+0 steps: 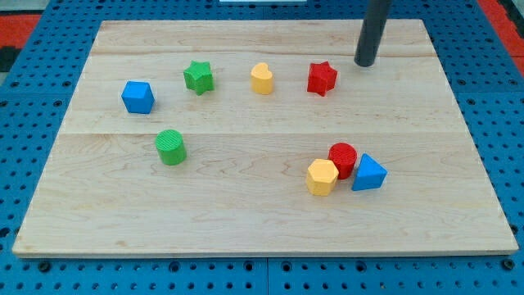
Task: Slide the red star closer to yellow hexagon
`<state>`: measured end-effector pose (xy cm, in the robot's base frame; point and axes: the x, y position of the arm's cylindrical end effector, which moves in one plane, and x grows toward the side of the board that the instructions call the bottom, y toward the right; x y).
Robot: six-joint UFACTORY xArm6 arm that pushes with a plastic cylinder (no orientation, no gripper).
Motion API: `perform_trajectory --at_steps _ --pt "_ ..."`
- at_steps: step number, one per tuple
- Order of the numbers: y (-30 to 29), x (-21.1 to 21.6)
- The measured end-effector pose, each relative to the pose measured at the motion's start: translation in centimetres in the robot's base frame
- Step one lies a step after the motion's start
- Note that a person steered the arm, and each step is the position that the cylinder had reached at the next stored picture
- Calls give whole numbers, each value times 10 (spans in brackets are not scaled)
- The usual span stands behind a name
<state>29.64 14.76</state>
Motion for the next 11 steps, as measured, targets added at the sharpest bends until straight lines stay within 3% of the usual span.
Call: perform_trajectory --at_steps 4,6,9,10,11 --pt "-126 70" --pt "-127 84" --pt "-113 164" --pt "-108 171" --pt "-108 145"
